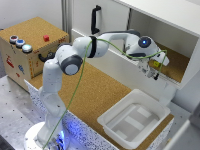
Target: Put the grasped yellow block inside the right cabinet
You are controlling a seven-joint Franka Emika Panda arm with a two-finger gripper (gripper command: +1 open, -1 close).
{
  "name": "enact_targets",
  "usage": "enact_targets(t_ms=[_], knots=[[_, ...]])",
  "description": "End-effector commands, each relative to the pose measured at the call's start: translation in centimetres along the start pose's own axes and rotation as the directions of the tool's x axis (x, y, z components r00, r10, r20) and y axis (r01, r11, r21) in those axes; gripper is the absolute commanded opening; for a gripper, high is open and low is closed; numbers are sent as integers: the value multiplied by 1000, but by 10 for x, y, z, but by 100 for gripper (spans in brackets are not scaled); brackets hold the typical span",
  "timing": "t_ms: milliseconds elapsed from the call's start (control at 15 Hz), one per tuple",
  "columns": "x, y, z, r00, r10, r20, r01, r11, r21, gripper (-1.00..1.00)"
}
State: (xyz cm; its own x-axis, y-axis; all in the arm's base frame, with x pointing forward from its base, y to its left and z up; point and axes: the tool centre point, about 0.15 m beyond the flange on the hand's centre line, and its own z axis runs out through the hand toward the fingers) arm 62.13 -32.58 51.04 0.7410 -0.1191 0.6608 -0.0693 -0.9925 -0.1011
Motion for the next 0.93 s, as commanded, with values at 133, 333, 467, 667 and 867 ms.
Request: enact_targets(t_ms=[133,333,467,667,867], knots=[[-75,-54,-30,995,-62,73,67,995,-79,100],[-107,-91,-37,986,-136,96,146,983,-111,100],[-131,-124,-47,974,-210,80,219,968,-122,100],[-160,-167,-60,951,-300,71,305,949,-84,100],[-183,-195,-74,919,-393,37,393,919,0,100]])
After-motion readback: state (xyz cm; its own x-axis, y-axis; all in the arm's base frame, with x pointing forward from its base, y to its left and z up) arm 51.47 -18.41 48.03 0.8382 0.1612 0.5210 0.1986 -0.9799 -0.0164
